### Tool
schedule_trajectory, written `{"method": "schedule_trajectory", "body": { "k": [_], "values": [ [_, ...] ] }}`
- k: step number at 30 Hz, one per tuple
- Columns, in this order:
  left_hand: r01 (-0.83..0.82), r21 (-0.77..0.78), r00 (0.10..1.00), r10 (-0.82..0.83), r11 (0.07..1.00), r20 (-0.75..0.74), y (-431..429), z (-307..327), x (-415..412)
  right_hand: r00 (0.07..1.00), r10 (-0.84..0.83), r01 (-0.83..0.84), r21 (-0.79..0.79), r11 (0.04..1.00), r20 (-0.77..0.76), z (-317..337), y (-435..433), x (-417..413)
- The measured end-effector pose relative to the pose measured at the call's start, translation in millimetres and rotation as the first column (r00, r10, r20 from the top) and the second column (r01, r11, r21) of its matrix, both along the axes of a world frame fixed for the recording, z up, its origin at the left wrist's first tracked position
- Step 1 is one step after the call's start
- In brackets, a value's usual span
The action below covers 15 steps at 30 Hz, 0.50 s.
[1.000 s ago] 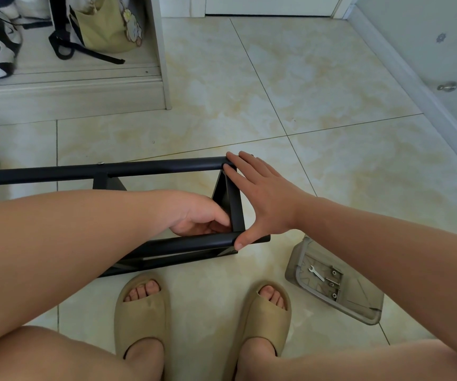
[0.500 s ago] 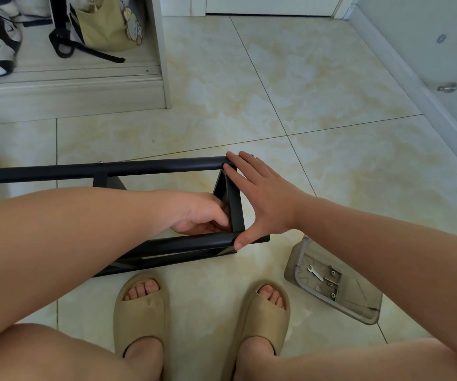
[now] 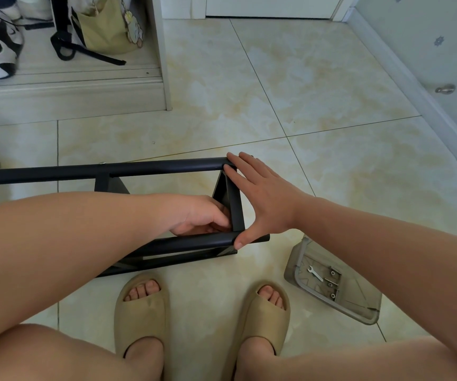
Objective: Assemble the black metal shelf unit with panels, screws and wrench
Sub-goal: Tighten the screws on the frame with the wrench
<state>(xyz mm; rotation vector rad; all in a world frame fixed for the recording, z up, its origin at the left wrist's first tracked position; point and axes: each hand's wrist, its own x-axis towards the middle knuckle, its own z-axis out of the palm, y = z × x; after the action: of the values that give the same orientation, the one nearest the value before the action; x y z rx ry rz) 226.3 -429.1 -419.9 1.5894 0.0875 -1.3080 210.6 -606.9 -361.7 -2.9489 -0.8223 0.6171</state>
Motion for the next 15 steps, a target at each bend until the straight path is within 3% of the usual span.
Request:
{"method": "schedule_trajectory", "body": {
  "k": [8,15],
  "values": [
    [-0.014,-0.028,0.997,0.016,1.000,0.072,0.8,-7.2,-1.9,1.000,0.007,-0.007,0.003,1.000,0.008,-4.0,-1.0,1.4],
    [-0.009,-0.042,1.000,0.008,0.999,-0.008,1.2,-3.2,0.7,1.000,0.012,-0.012,-0.009,1.000,0.016,-2.6,-1.2,3.1]
  ]
}}
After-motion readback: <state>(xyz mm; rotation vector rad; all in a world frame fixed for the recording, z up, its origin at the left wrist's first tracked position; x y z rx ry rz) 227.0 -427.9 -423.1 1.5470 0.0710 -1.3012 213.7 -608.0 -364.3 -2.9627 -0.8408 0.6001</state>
